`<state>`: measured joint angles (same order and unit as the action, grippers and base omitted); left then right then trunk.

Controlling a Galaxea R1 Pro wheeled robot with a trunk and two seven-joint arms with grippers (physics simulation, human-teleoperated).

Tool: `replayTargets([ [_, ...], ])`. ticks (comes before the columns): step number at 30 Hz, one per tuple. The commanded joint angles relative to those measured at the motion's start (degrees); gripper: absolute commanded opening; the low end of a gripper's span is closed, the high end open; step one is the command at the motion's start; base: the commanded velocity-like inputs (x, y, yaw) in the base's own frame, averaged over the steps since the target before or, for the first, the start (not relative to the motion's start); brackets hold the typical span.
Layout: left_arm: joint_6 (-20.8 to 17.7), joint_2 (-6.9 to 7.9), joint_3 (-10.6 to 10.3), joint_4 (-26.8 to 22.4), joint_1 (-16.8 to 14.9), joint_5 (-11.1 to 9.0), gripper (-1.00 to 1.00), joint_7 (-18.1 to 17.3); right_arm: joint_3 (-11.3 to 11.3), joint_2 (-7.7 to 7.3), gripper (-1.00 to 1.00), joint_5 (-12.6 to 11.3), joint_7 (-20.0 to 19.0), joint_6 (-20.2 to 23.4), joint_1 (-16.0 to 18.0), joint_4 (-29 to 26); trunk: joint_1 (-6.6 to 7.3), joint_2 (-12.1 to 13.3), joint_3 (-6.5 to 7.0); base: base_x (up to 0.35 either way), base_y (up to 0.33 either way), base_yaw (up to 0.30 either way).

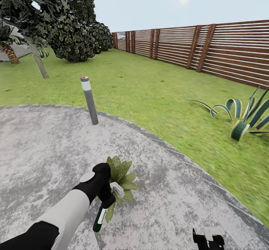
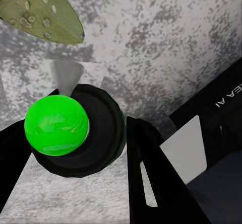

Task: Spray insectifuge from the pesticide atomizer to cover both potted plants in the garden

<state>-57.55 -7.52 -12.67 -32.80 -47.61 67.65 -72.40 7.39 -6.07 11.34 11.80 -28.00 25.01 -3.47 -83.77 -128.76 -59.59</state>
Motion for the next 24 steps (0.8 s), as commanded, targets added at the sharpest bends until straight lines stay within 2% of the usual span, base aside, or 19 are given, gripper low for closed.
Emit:
replayTargets([
  [1, -0.45, -0.03, -0.03, 0.03, -0.03, 0.55, -1.00, -0.67, 0.44, 0.01, 1.00, 0.61, 0.18, -0.19, 0.04, 0.05, -0.21, -0.44, -0.33, 0.000, 0.000, 0.000],
  [6, -0.50, 0.04, 0.33, 0.61, -0.03, -0.10, -1.00, -0.96, 0.44, 0.01, 1.00, 0.61, 0.16, -0.19, 0.04, 0.06, -1.31, -2.44, -1.68, 0.000, 0.000, 0.000],
  [10, -0.47, 0.03, 4.54, 0.65, -0.03, -0.01, -1.00, -0.96, 0.44, 0.01, 1.00, 0.61, 0.16, -0.17, 0.04, 0.11, -1.97, -3.65, -2.42, 0.000, 0.000, 0.000],
  [16, -1.08, -0.12, 4.89, 0.80, 0.04, 0.44, -1.00, -0.81, 0.44, 0.01, 1.00, 0.61, 0.15, -0.15, 0.04, 0.13, -1.97, -3.65, -2.42, 0.000, 0.000, 0.000],
  [24, -1.33, -0.60, 5.04, 0.88, -1.59, 0.51, -1.00, -0.69, 0.44, 0.01, 1.00, 0.61, 0.15, -0.14, 0.04, 0.13, -1.97, -3.65, -2.42, 0.000, 0.000, 0.000],
])
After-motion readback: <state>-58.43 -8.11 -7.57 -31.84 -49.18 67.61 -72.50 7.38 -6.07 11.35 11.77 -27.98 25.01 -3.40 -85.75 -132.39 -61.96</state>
